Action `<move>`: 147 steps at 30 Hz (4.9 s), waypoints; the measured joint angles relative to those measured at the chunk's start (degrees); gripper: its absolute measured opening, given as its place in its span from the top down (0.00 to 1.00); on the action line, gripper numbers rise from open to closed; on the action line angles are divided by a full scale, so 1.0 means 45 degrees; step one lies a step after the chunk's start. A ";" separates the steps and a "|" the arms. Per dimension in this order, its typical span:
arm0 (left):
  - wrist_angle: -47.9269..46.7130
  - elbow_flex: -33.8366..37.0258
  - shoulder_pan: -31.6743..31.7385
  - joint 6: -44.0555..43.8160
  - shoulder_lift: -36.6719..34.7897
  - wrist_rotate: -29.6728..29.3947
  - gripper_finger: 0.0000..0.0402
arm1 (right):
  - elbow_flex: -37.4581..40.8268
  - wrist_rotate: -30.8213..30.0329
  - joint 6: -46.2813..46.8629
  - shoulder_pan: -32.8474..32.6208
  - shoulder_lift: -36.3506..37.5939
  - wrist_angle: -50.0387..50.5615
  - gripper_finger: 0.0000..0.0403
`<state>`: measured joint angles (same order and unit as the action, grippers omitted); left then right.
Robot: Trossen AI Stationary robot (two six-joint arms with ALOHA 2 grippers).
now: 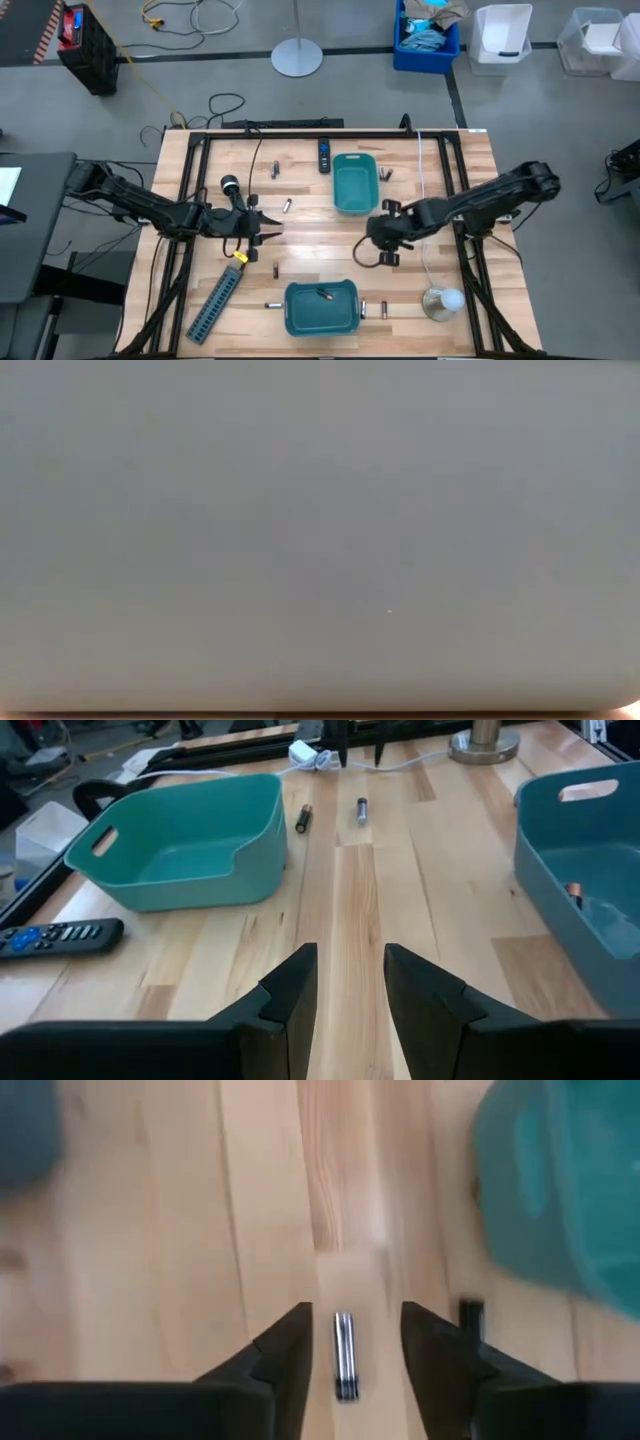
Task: Sort batteries
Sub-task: Put the silver battery into the light blue bin
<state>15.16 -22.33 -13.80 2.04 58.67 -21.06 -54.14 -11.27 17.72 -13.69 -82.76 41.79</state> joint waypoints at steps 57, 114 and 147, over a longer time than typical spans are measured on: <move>-0.0393 0.0000 -0.0005 -0.0320 0.0005 0.0285 0.72 | 0.1737 0.0249 0.0366 0.0155 -0.1656 -0.1487 0.88; -0.0481 0.0000 0.0015 -0.0520 0.0015 0.0267 0.72 | 0.1674 -0.2564 -0.3612 0.4749 0.2089 -0.6298 0.57; -0.0009 0.0015 0.1853 -0.2654 0.1735 0.0103 0.72 | 0.1673 -0.2500 -0.5485 0.0041 0.2080 -1.0783 0.61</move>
<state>15.12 -22.26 -5.46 -9.90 66.48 -20.59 -46.61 -22.52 -6.97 -13.51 -73.41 -6.73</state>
